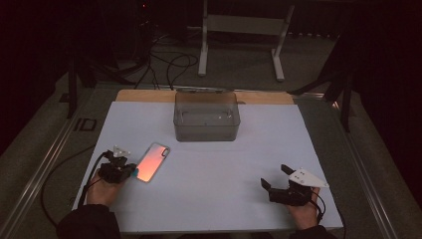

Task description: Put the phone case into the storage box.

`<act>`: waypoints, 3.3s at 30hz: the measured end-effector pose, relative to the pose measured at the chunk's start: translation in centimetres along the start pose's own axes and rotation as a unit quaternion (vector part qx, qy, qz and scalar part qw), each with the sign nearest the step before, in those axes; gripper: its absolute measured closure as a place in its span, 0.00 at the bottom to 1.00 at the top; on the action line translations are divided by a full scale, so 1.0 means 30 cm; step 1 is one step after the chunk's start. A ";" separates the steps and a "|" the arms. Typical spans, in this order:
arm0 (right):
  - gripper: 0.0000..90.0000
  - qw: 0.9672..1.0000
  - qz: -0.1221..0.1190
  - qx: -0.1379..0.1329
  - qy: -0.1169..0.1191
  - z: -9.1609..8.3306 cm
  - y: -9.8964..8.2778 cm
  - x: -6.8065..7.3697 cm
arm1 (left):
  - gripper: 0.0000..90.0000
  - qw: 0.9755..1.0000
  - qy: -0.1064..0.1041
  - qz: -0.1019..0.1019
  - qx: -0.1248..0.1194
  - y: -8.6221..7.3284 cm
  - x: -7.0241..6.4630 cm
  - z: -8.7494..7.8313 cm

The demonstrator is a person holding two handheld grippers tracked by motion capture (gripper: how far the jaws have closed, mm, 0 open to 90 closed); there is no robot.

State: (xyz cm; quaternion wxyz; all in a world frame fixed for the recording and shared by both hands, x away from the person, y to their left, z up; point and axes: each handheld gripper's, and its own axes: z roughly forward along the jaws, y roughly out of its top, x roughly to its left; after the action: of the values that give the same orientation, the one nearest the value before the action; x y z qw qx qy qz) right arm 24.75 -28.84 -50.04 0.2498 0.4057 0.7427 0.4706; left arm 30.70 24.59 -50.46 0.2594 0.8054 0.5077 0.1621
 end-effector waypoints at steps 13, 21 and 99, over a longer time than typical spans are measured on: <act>0.10 0.999 0.028 -0.013 0.026 -0.004 0.007 0.003 | 0.99 0.999 -0.008 -0.011 -0.049 0.037 -0.021 -0.062; 0.09 0.997 0.063 -0.019 0.049 -0.006 0.018 0.004 | 0.99 0.998 -0.012 -0.006 -0.068 0.067 -0.049 -0.080; 0.63 0.958 0.182 0.047 0.219 0.408 0.342 0.379 | 0.99 0.979 -0.082 0.016 -0.184 0.245 -0.382 -0.067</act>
State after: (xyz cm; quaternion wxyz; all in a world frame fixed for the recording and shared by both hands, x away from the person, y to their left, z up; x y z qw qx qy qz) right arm 31.54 -10.91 -45.94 -0.0280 0.4326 0.7142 0.5495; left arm 30.09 12.18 -44.54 0.4416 0.7621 0.4335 0.1904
